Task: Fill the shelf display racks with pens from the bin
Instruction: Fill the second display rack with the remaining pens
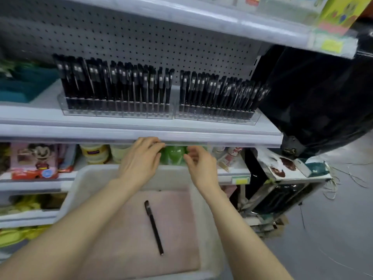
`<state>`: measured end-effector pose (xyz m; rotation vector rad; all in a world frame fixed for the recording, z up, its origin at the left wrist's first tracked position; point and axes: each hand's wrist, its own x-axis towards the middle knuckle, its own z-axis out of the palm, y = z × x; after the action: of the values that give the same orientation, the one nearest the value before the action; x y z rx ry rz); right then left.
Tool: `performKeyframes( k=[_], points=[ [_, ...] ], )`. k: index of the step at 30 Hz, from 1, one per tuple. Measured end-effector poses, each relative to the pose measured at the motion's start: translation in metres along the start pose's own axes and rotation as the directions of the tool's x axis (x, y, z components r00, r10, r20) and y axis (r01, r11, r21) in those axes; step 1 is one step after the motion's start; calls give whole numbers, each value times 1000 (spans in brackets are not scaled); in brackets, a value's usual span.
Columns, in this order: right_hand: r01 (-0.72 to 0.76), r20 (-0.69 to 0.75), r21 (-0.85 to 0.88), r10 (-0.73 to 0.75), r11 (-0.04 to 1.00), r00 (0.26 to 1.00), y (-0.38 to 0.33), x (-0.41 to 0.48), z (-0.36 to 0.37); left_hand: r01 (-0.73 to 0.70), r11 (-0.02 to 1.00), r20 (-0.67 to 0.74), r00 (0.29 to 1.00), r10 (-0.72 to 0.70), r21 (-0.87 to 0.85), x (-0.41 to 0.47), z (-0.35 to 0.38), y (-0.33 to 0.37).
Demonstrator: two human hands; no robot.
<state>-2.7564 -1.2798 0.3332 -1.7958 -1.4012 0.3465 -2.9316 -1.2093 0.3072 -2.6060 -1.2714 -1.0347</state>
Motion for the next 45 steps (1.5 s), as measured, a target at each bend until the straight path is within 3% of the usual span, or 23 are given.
performKeyframes(
  k=[3,5,7,9,12,19,25,31,39,45],
  points=[
    [-65,203,-101,84,993,976,-6,-31,24,54,998,51,997,-55,28,-43,-2,-20],
    [-131,384,-213,206,968,900,-11,-48,37,49,997,95,994,-55,63,-65,-2,-30],
    [-79,503,-409,297,909,811,-13,-61,50,22,996,128,991,-32,82,-78,-2,-36],
    [-11,545,-530,350,848,762,-9,-71,61,2,996,140,990,-15,93,-81,-1,-37],
    [36,550,-591,370,806,749,-1,-81,72,5,995,155,988,-21,103,-82,2,-36],
    [-102,476,-468,347,878,808,12,-77,72,50,995,133,989,-61,82,-85,3,-32],
    [-344,469,-4,306,939,829,14,-62,49,61,995,137,988,-73,84,-82,1,-31],
    [-305,384,344,163,888,909,11,-40,5,175,979,159,969,-190,104,-49,-5,-15],
    [-174,49,415,169,893,984,32,19,-83,7,999,65,998,-5,-36,45,3,60],
    [-57,-211,293,122,954,970,60,70,-151,-80,997,73,994,78,14,119,26,107]
  ],
)
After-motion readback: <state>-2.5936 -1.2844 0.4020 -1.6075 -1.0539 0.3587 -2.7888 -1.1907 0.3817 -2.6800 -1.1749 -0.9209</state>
